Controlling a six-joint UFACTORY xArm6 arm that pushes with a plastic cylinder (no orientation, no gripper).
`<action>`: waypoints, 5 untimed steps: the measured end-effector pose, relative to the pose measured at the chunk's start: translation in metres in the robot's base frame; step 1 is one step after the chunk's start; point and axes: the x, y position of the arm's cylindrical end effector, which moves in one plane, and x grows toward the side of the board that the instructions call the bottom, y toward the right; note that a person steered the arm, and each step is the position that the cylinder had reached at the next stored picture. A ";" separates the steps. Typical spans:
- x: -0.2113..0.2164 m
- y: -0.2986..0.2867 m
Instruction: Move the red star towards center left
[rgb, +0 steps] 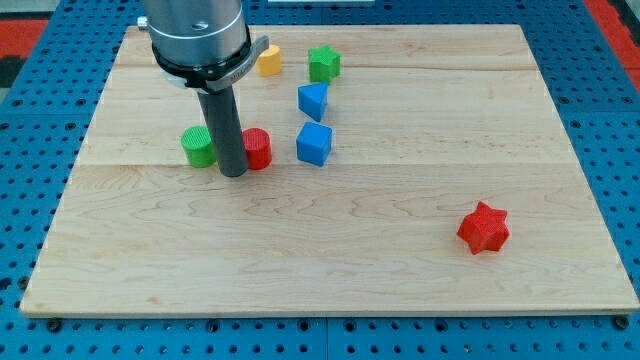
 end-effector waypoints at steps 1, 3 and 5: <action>0.019 0.012; 0.147 0.176; 0.108 0.327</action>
